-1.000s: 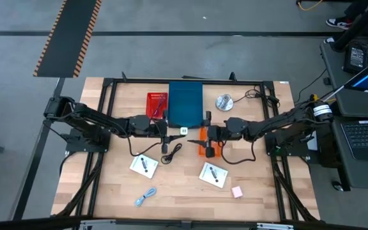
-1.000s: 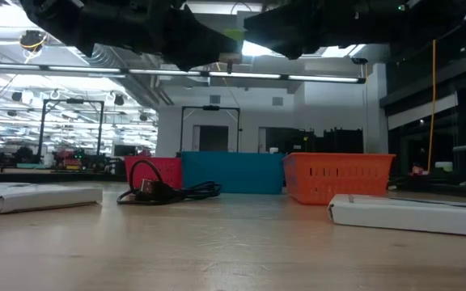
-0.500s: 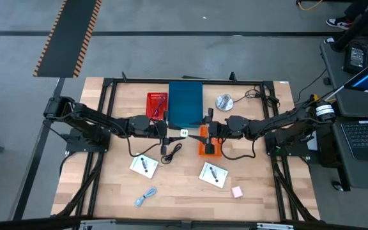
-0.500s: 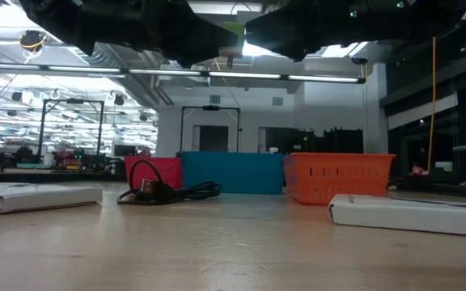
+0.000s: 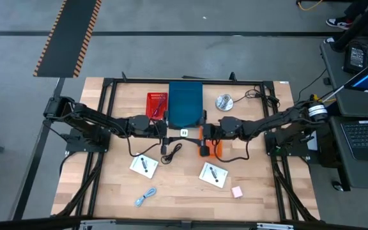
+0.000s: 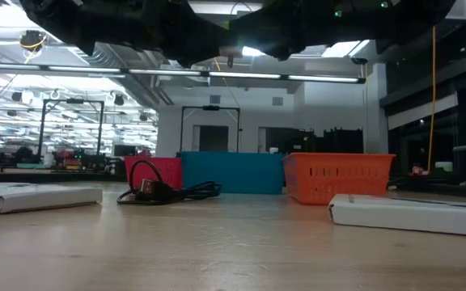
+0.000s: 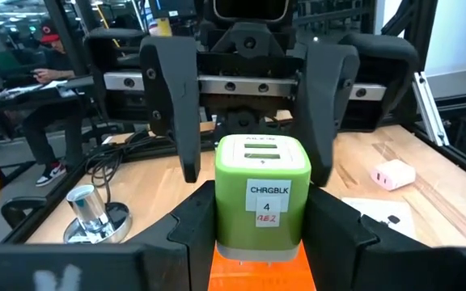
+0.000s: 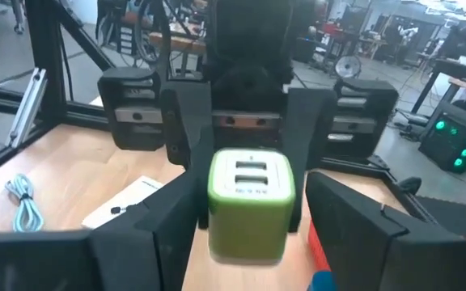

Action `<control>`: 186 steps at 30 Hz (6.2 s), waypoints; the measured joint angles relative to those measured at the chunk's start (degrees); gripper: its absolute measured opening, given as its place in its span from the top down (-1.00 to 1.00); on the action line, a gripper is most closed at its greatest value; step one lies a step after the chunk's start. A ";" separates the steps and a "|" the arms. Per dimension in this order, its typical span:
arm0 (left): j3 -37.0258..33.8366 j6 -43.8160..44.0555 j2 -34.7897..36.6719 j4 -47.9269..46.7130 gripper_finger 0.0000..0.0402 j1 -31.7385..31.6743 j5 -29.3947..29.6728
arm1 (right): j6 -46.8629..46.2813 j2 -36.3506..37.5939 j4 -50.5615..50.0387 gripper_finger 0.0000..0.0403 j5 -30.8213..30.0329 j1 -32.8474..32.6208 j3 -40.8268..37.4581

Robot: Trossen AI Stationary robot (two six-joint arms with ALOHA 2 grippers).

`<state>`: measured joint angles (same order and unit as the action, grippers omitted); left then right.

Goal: Pick and place items into bin
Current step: Put the green charger adapter into the orange bin, then put the left card reader box into the blue bin

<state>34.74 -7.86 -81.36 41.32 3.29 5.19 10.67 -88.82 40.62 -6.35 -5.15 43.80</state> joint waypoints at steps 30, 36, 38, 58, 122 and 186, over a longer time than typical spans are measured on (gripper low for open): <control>-0.20 -0.60 0.04 -0.15 0.30 -0.02 -0.11 | 1.37 -0.54 -2.39 0.43 -0.31 -0.04 1.04; -0.12 -0.15 0.04 -0.46 0.16 -0.02 -0.03 | 1.77 -0.16 -2.71 0.43 0.02 -0.02 1.04; -0.07 0.10 0.04 -0.40 0.03 -0.02 0.97 | 1.91 0.78 -4.12 0.43 0.15 -0.02 1.04; 0.00 0.40 9.63 -13.55 -0.09 0.00 1.57 | -0.47 9.33 -19.10 0.43 -4.77 -0.02 0.97; -0.07 0.69 24.96 -41.55 0.98 2.62 2.82 | -49.50 -2.52 -70.09 0.43 -10.43 -4.15 10.63; 2.14 28.70 24.86 -59.22 0.99 19.97 11.64 | -4.49 -0.23 -19.39 0.74 -4.83 -8.11 7.16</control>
<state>36.89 20.84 -56.51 -17.90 23.26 16.83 6.19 -89.05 21.23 -11.18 -13.26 50.96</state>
